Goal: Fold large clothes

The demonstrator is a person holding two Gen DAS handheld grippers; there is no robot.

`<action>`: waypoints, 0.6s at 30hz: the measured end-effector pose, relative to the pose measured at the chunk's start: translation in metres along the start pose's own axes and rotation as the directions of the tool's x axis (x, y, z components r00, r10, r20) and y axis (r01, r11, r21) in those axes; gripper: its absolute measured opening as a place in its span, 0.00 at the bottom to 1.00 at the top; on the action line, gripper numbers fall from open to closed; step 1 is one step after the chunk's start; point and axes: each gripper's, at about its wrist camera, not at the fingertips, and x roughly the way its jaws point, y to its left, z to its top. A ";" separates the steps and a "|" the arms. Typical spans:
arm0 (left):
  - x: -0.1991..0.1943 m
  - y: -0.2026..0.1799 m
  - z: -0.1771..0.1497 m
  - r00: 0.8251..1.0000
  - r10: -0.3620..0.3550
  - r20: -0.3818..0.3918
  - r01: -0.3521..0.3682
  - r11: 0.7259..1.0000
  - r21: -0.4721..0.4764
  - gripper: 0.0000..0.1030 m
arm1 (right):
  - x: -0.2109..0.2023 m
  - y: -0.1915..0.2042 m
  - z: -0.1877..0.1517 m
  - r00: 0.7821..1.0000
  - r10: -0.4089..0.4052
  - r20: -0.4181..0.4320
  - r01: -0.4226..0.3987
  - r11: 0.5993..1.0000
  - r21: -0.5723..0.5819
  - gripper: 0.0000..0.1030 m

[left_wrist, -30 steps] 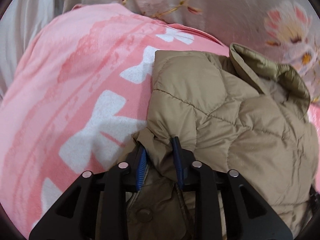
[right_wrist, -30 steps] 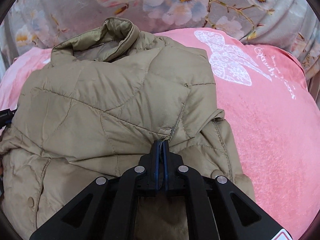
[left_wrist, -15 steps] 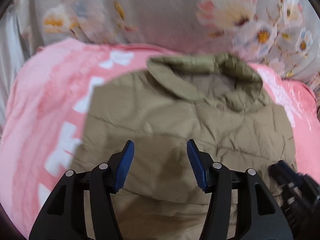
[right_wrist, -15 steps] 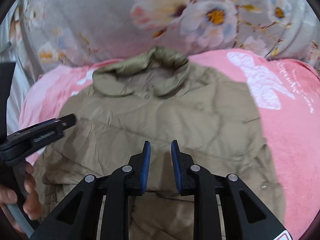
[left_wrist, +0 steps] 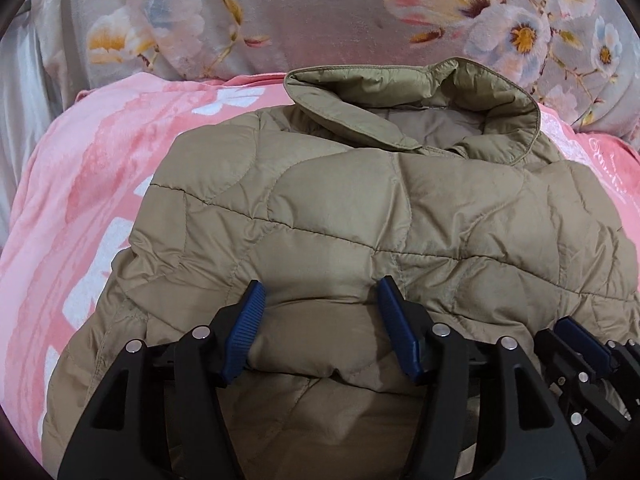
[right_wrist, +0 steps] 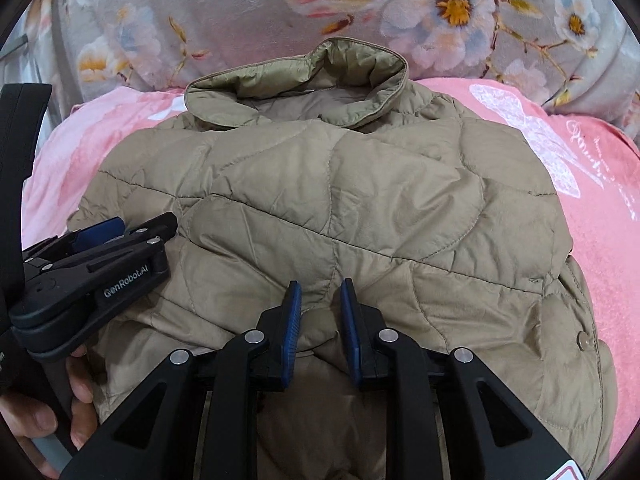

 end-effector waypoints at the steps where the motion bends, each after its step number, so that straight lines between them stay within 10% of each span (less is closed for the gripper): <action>1: 0.000 -0.001 0.000 1.000 0.005 0.003 -0.005 1.000 0.004 0.56 | 0.000 0.000 0.000 1.000 0.000 0.002 0.000 1.000 0.001 0.18; 18: 0.004 -0.004 -0.002 0.999 0.034 0.003 -0.034 0.999 0.022 0.56 | 0.001 -0.001 -0.001 1.000 0.009 0.003 -0.009 1.000 0.013 0.18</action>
